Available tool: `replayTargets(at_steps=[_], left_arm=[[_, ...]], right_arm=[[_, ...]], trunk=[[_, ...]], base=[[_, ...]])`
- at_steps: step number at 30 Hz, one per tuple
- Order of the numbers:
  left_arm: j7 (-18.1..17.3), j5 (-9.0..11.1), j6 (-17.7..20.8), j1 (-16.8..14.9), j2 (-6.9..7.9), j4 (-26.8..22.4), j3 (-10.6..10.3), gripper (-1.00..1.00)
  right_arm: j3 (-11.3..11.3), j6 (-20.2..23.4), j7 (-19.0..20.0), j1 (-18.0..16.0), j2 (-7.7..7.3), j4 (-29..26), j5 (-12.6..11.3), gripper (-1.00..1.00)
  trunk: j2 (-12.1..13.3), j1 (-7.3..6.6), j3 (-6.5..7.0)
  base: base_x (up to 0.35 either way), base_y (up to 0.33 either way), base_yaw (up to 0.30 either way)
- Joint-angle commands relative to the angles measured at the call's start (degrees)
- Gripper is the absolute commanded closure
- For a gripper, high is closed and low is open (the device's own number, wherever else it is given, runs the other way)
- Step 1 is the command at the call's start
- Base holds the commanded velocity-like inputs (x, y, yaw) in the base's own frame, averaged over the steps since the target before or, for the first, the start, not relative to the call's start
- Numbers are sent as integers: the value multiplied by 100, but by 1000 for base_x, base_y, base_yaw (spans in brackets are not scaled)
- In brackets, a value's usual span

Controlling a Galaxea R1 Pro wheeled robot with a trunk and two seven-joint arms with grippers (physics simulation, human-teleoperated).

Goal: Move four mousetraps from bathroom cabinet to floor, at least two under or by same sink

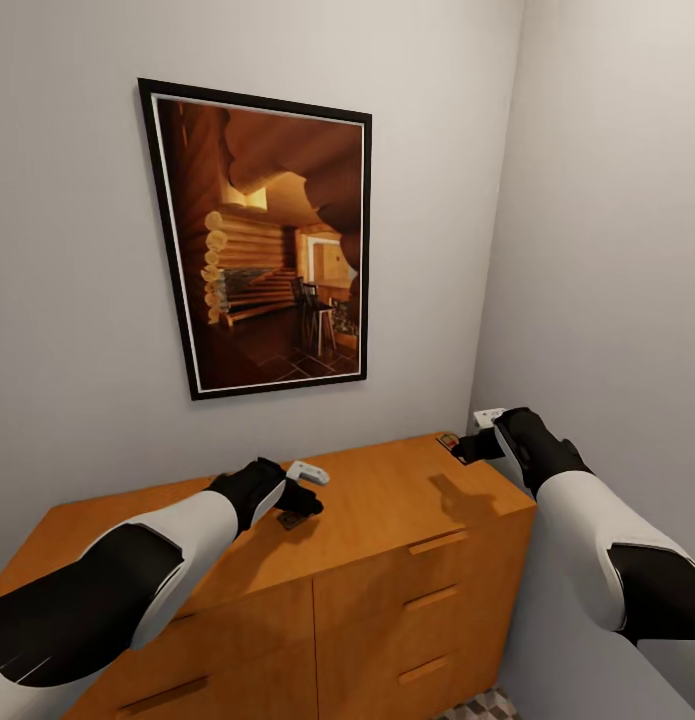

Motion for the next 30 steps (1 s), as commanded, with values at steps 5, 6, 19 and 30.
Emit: replayTargets(at_steps=[5,6,19,30], left_arm=[[0,45,27,-10,7,-4,-49,-100],[1,41,27,-11,7,-3,-49,-100],[11,37,24,-12,33,4,-52,-100],[16,32,-209,-12,71,25,-61,-100]], right_arm=[[-36,19,52,-3,4,-18,62,100],[-36,20,52,-3,4,-21,61,100],[-29,28,59,-3,3,-37,65,100],[-28,20,50,-3,3,-26,58,100]], trunk=[[-5,1,-8],[-5,1,-8],[-5,1,-8],[-5,1,-8]], base=[[0,0,0],[0,0,0],[0,0,0],[0,0,0]])
